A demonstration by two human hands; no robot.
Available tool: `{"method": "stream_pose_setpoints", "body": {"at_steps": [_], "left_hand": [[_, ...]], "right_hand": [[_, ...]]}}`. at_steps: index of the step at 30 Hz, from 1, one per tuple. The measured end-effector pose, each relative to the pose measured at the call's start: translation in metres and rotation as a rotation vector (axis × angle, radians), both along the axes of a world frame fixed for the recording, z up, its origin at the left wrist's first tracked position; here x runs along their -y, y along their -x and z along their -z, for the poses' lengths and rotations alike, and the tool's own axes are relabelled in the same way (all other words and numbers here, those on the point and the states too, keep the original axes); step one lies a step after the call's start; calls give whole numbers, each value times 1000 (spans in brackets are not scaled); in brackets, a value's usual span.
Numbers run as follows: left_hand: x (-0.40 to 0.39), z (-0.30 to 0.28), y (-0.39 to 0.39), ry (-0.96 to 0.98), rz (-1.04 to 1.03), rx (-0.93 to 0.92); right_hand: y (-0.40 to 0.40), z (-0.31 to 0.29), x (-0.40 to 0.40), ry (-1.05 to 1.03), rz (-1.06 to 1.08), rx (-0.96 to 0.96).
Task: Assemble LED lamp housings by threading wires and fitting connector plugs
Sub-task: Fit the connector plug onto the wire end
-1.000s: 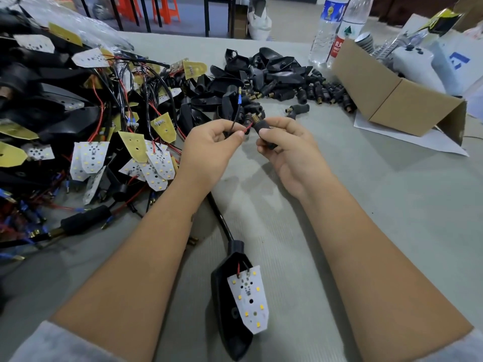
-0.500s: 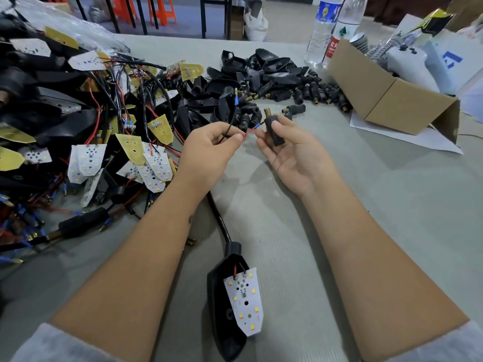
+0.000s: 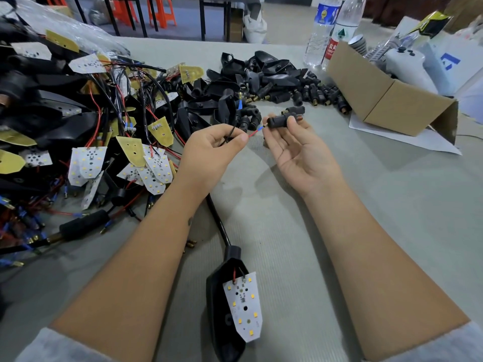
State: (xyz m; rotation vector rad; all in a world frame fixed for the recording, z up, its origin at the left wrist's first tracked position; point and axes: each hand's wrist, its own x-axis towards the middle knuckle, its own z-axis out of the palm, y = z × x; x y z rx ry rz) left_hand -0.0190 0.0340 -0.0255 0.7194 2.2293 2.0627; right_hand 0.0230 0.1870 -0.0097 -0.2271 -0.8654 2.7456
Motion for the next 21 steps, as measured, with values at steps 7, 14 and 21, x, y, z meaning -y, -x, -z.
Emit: {"method": "stream_pose_setpoints", "body": {"at_steps": [7, 14, 21], "left_hand": [[1, 1, 0, 20, 17, -17], [-2, 1, 3, 81, -94, 45], [-5, -2, 5, 25, -143, 149]], "right_hand": [[-4, 1, 1, -155, -76, 5], [-3, 5, 8, -557, -163, 14], [-2, 4, 13, -690, -162, 30]]}}
